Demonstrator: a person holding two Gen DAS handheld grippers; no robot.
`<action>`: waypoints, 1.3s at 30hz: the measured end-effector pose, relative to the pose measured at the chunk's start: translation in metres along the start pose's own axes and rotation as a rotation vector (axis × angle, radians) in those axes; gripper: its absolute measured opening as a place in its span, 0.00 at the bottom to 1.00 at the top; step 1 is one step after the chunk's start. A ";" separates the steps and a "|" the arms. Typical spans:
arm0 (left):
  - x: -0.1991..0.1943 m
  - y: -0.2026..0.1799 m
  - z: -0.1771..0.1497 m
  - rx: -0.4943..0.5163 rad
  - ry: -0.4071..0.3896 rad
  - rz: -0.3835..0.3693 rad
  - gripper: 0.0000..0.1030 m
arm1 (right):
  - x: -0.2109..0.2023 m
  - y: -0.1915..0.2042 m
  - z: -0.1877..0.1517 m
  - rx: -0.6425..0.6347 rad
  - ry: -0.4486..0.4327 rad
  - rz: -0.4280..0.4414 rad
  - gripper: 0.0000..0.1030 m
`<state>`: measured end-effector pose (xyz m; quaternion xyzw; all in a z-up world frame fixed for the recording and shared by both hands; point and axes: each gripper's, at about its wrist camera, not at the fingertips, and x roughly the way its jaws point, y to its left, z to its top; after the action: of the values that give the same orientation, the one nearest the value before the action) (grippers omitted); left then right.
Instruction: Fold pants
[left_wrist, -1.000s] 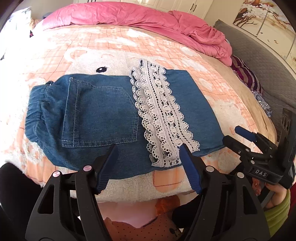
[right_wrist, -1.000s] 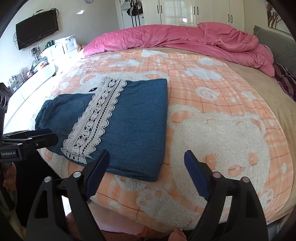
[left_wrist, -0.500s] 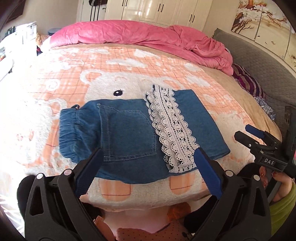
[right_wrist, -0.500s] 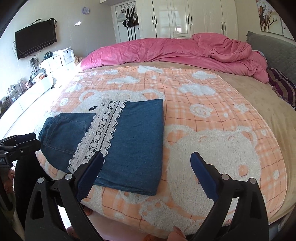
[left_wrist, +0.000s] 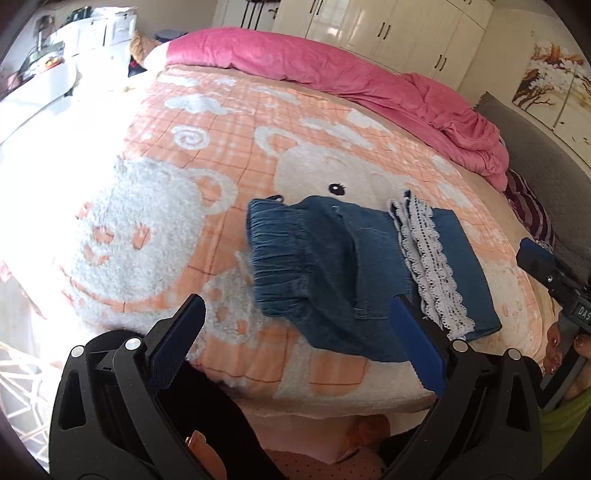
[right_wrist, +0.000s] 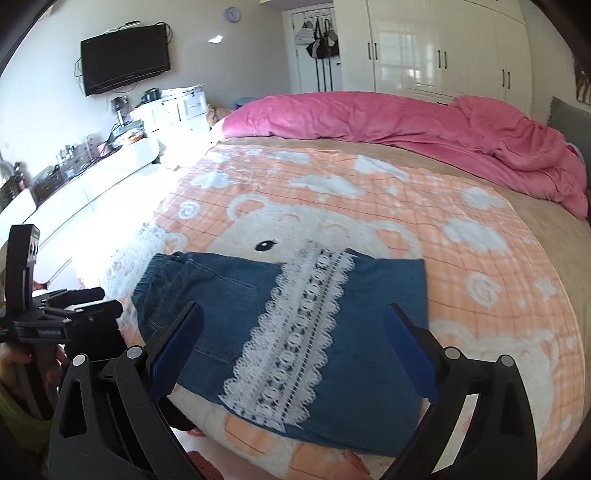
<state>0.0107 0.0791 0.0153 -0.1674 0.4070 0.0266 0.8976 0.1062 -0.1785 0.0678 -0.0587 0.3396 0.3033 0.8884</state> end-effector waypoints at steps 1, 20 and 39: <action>0.002 0.006 -0.001 -0.016 0.003 0.003 0.91 | 0.007 0.009 0.008 -0.027 0.006 0.017 0.94; 0.053 0.019 -0.015 -0.115 0.018 -0.173 0.44 | 0.153 0.116 0.061 -0.237 0.323 0.302 0.94; 0.062 0.031 -0.016 -0.122 -0.004 -0.221 0.59 | 0.198 0.120 0.048 -0.225 0.384 0.455 0.35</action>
<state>0.0352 0.0975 -0.0489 -0.2656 0.3820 -0.0472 0.8839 0.1792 0.0323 -0.0099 -0.1352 0.4700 0.5130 0.7054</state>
